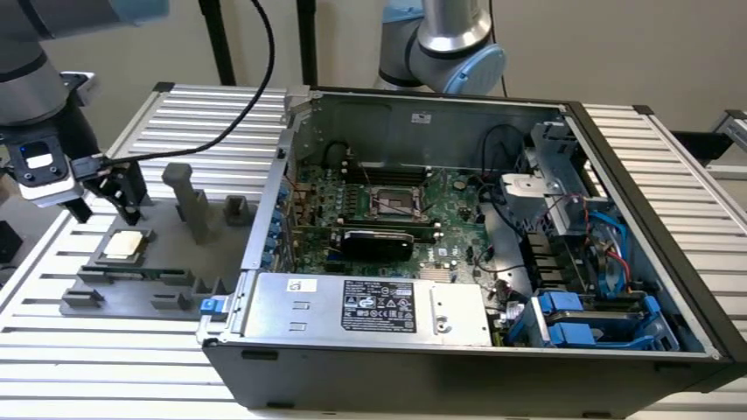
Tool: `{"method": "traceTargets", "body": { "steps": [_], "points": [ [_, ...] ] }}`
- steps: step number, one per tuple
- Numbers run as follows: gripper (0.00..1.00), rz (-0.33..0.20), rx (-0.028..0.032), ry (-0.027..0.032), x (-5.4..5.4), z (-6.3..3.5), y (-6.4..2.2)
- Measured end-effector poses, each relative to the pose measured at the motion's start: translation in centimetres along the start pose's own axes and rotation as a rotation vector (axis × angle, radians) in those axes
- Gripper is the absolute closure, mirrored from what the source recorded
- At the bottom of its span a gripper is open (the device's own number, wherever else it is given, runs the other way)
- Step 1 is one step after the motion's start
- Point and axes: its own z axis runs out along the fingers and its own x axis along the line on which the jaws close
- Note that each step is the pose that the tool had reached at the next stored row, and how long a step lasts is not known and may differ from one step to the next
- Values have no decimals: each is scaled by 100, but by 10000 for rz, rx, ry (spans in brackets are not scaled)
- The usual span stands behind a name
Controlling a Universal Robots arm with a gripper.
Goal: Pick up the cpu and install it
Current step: 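Pick up the cpu and move it towards the insertion slot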
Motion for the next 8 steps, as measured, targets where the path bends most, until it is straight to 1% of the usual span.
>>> {"method": "traceTargets", "body": {
  "steps": [8],
  "points": [
    [29,8,0,0,3,146,-2]
  ]
}}
